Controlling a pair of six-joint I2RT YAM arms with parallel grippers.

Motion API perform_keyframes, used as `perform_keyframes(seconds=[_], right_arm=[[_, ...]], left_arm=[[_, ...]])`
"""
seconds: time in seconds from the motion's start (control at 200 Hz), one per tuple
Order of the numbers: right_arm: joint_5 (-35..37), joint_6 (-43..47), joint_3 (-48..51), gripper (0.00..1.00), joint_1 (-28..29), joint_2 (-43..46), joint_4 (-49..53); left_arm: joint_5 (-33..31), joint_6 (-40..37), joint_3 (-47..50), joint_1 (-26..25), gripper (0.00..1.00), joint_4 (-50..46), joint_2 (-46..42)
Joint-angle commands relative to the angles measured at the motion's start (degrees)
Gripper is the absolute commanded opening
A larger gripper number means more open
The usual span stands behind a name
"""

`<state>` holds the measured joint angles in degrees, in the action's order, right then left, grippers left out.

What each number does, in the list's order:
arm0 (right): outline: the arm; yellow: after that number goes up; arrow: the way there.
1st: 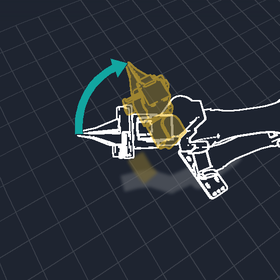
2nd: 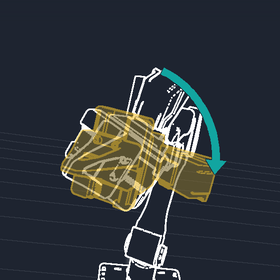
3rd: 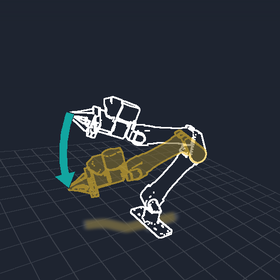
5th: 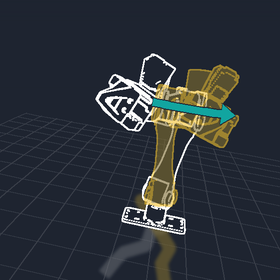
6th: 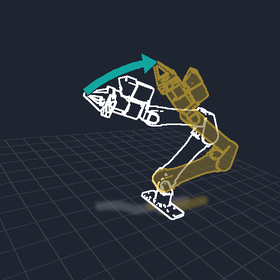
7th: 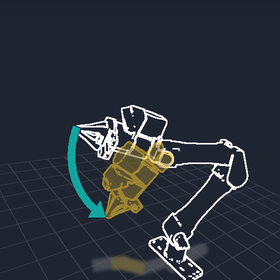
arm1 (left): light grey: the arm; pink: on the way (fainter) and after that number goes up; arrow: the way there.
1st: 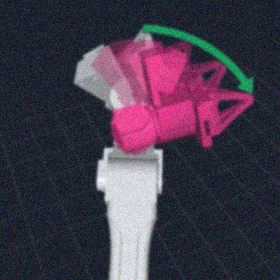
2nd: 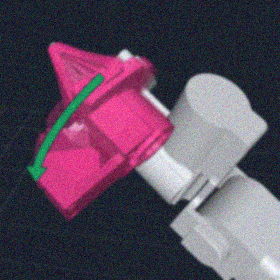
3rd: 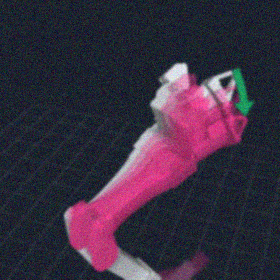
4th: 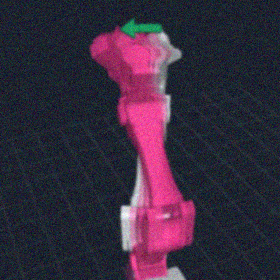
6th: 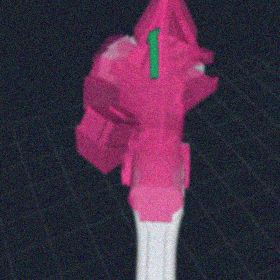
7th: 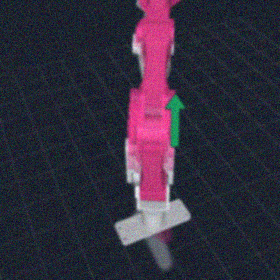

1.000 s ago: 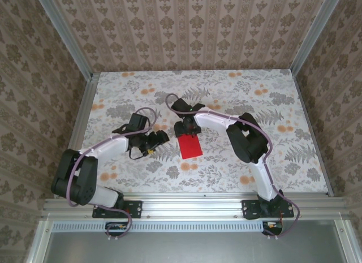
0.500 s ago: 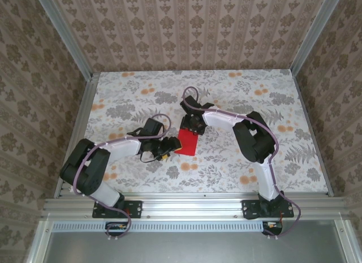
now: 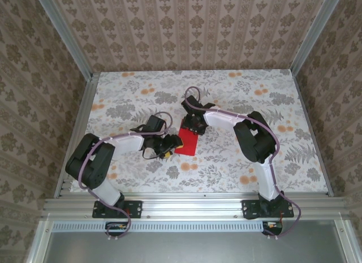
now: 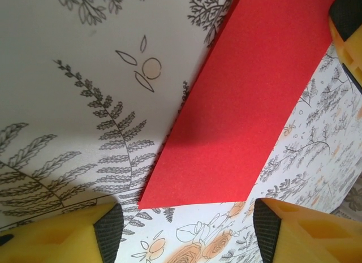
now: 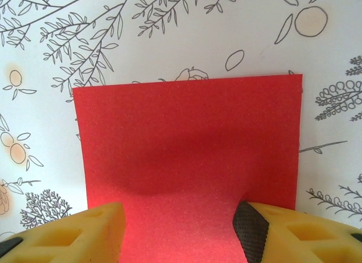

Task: Fold a paper plane with a square sheet of paper (pick it up from the middle)
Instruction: Fold the triangle a second time at the center of the table.

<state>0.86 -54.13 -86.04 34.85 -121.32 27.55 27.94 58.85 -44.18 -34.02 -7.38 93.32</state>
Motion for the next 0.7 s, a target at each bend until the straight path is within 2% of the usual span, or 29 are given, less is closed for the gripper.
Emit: perform_keyframes(seconds=[0.0,0.335,0.695], right_arm=[[-1.29,-1.33,4.12,0.59,-0.49,-4.45,4.63],[-1.89,-1.47,4.79,0.57,-0.49,-4.45,3.91],[-2.04,-1.48,5.01,0.56,-0.48,-4.58,3.56]], left_arm=[[0.44,0.28,-1.39,-0.76,0.63,5.94,3.61],[1.87,1.53,-1.48,-0.7,0.5,9.55,4.04],[2.22,0.42,-2.26,-0.7,0.47,9.93,3.3]])
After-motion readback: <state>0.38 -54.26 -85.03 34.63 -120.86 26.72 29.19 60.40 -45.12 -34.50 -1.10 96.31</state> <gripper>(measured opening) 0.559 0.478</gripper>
